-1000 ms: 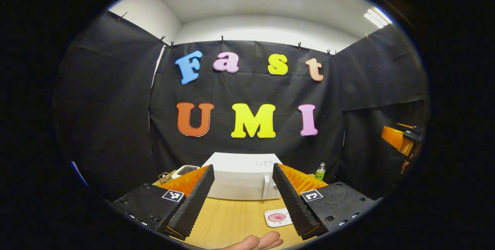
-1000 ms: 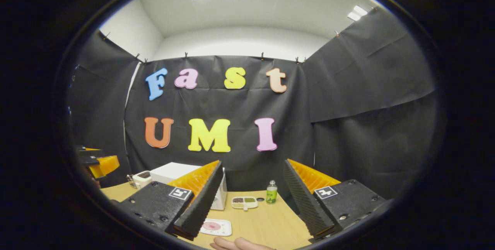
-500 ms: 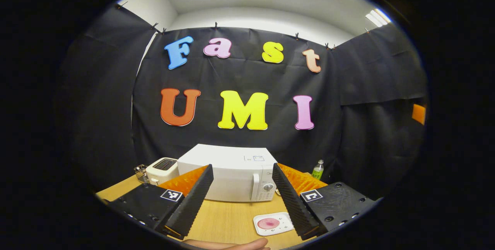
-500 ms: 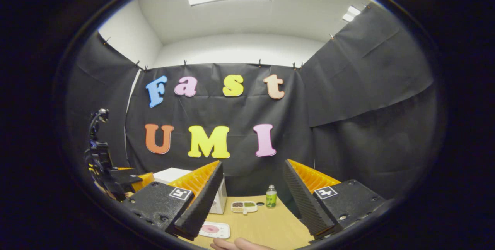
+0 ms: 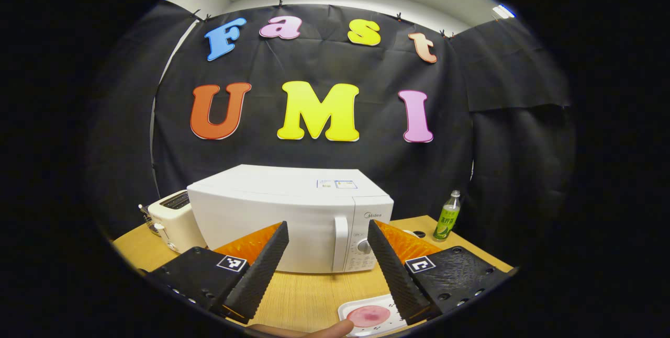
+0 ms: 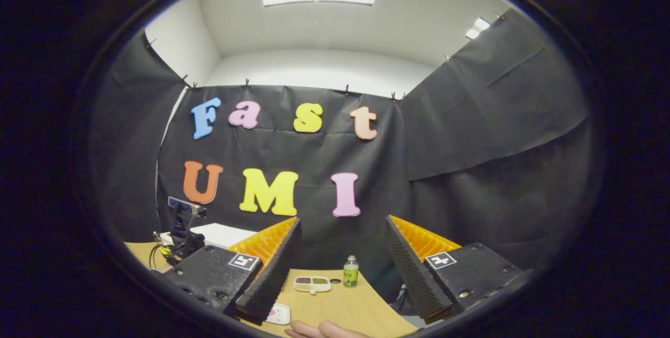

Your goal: Open the microwave oven with the left hand, put the food in, and close the microwave oven.

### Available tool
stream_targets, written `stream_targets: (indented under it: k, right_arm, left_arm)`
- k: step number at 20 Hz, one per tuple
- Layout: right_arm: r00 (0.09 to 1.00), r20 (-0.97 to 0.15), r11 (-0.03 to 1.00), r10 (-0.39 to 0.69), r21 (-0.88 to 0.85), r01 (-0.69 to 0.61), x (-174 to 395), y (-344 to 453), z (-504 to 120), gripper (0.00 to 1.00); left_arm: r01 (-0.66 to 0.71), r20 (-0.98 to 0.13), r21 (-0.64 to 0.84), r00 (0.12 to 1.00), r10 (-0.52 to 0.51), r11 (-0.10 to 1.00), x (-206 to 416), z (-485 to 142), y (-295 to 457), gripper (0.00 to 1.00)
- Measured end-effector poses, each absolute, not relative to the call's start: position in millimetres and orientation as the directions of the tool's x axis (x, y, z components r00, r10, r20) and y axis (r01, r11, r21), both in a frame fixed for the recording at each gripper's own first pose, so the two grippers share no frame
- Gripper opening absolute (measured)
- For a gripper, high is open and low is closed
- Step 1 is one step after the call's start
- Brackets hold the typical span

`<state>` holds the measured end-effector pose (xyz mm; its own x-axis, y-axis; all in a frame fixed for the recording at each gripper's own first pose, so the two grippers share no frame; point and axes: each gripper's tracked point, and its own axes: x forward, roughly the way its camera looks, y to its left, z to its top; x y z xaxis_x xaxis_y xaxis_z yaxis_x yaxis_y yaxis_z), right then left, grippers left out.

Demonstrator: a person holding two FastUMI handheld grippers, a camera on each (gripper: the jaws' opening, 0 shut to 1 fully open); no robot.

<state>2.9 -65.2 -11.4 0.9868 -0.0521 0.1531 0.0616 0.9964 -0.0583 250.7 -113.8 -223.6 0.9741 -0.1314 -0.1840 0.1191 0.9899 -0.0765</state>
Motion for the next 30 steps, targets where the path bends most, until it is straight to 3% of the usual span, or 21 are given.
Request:
stream_targets:
  k: [1, 2, 3, 6, 7, 9, 10, 11, 14, 17, 18, 20, 21, 22, 23, 24, 25, 26, 27, 30]
  right_arm:
    - [0.987, 0.152, 0.996, -0.056, -0.058, 0.065, 7, -68, -14, 1.00]
    - [0.987, 0.147, 0.996, -0.059, -0.056, 0.068, 10, -70, -18, 0.91]
    - [0.989, 0.136, 0.996, -0.061, -0.055, 0.069, 15, -72, -24, 0.91]
    - [0.993, 0.102, 0.996, -0.063, -0.058, 0.069, 27, -77, -39, 0.91]
    - [0.993, 0.093, 0.995, -0.065, -0.063, 0.071, 31, -80, -43, 1.00]
    - [0.995, 0.074, 0.995, -0.072, -0.066, 0.077, 39, -85, -50, 1.00]
    - [0.995, 0.068, 0.995, -0.074, -0.065, 0.078, 43, -86, -53, 1.00]
    - [0.995, 0.063, 0.995, -0.073, -0.064, 0.077, 44, -87, -55, 1.00]
    - [0.996, 0.048, 0.995, -0.073, -0.061, 0.075, 51, -92, -62, 1.00]
    - [0.997, 0.029, 0.995, -0.077, -0.063, 0.078, 55, -98, -71, 1.00]
    - [0.996, 0.026, 0.995, -0.081, -0.063, 0.082, 57, -101, -73, 0.91]
    - [0.996, 0.017, 0.994, -0.087, -0.061, 0.088, 58, -104, -76, 0.91]
    - [0.996, 0.010, 0.994, -0.087, -0.058, 0.088, 58, -105, -79, 0.91]
    - [0.996, 0.003, 0.995, -0.086, -0.057, 0.086, 59, -105, -81, 0.91]
    - [0.996, -0.002, 0.995, -0.087, -0.056, 0.087, 59, -107, -83, 0.91]
    - [0.996, -0.004, 0.994, -0.091, -0.057, 0.090, 59, -109, -83, 1.00]
    - [0.995, -0.005, 0.994, -0.096, -0.060, 0.095, 59, -112, -84, 1.00]
    - [0.995, -0.006, 0.993, -0.100, -0.062, 0.100, 59, -114, -85, 1.00]
    - [0.995, -0.007, 0.993, -0.104, -0.062, 0.103, 60, -115, -86, 0.91]
    - [0.994, -0.017, 0.993, -0.104, -0.058, 0.103, 60, -117, -89, 0.91]
  left_arm:
    - [0.118, -0.197, -0.061, 0.972, -0.128, 0.991, 260, -237, -118, 0.82]
    - [0.113, -0.208, -0.044, 0.971, -0.120, 0.993, 270, -248, -120, 0.81]
    - [0.107, -0.219, -0.033, 0.969, -0.112, 0.994, 280, -259, -121, 0.93]
    - [0.113, -0.240, -0.045, 0.963, -0.121, 0.993, 303, -289, -129, 0.90]
    - [0.115, -0.250, -0.055, 0.960, -0.126, 0.992, 309, -297, -130, 0.86]
    - [0.136, -0.256, -0.085, 0.954, -0.153, 0.987, 317, -307, -136, 0.85]
    - [0.162, -0.259, -0.104, 0.948, -0.184, 0.981, 320, -313, -143, 0.81]
    - [0.158, -0.254, -0.114, 0.950, -0.183, 0.981, 324, -314, -143, 0.60]
    - [0.130, -0.262, -0.070, 0.954, -0.144, 0.989, 335, -320, -136, 0.67]
    - [0.097, -0.253, -0.073, 0.961, -0.113, 0.993, 339, -321, -134, 0.61]
    - [0.082, -0.253, -0.080, 0.962, -0.100, 0.993, 339, -322, -133, 0.60]
    - [0.075, -0.249, -0.073, 0.964, -0.091, 0.995, 339, -322, -137, 0.59]
    - [0.103, -0.248, -0.084, 0.961, -0.121, 0.991, 339, -321, -146, 0.43]
    - [0.101, -0.252, -0.070, 0.961, -0.116, 0.992, 336, -319, -146, 0.39]
    - [0.104, -0.268, -0.060, 0.956, -0.117, 0.993, 340, -322, -146, 0.22]
    - [0.106, -0.274, -0.074, 0.954, -0.123, 0.992, 339, -322, -145, 0.14]
    - [0.099, -0.279, -0.100, 0.952, -0.124, 0.990, 339, -323, -145, 0.22]
    - [0.085, -0.276, -0.110, 0.955, -0.112, 0.990, 336, -321, -146, 0.15]
    - [0.079, -0.279, -0.084, 0.955, -0.100, 0.993, 337, -321, -145, 0.07]
    - [0.075, -0.282, -0.079, 0.955, -0.094, 0.994, 335, -323, -144, 0.07]
